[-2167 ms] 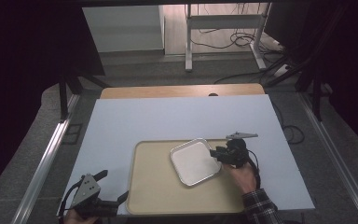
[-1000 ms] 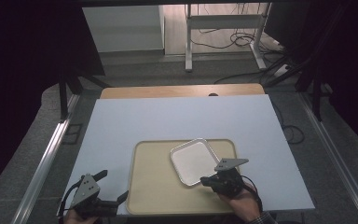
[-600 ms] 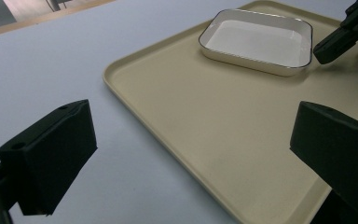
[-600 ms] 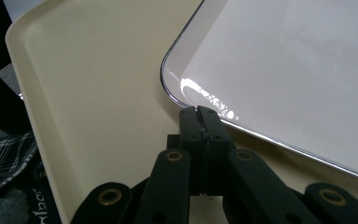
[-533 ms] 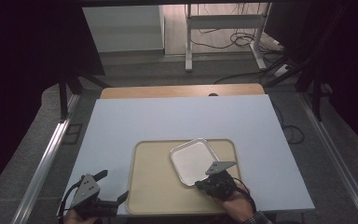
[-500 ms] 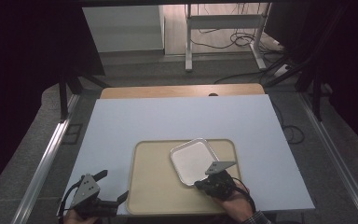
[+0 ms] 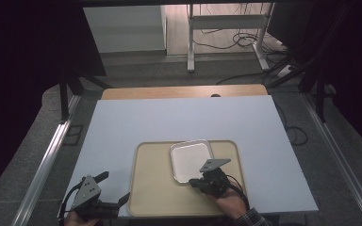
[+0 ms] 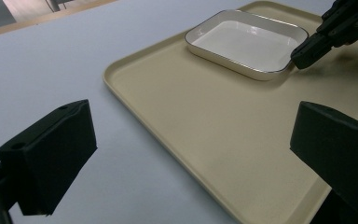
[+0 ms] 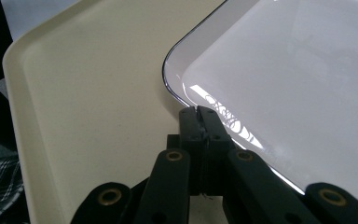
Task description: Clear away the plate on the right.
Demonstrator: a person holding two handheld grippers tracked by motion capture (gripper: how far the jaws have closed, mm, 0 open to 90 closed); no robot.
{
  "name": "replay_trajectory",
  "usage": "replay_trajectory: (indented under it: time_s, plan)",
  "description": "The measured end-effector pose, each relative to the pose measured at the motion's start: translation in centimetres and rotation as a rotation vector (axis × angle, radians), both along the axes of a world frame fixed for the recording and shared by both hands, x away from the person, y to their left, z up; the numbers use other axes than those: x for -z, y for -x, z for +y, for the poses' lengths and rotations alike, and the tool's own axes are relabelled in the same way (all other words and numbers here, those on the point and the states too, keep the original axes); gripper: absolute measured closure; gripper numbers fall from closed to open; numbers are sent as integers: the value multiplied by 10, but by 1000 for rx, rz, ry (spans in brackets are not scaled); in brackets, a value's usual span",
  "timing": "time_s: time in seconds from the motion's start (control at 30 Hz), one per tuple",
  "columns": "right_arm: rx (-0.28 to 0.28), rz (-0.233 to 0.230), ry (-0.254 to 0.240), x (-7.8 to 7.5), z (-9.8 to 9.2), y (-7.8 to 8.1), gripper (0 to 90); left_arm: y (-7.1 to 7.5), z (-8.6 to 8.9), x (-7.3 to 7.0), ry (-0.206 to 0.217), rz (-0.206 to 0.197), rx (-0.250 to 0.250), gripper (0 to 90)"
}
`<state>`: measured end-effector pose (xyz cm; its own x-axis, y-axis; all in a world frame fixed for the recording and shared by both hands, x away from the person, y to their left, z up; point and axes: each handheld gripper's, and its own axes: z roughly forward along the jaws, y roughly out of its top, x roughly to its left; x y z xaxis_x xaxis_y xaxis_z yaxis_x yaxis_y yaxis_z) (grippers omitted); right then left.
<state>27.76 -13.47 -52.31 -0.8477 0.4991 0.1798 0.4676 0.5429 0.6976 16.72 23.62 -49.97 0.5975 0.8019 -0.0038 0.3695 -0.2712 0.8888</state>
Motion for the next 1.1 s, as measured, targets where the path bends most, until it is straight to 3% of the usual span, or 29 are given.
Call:
replay_trajectory:
  time_s: [0.6,1.1]
  plan:
    - [21,-4,-8,2,-1,-6,893,0,-1,0,-7,-1,3,0]
    - [24,-20,-28,-9,-5,-2,787,0,-1,0,-8,-2,3,0]
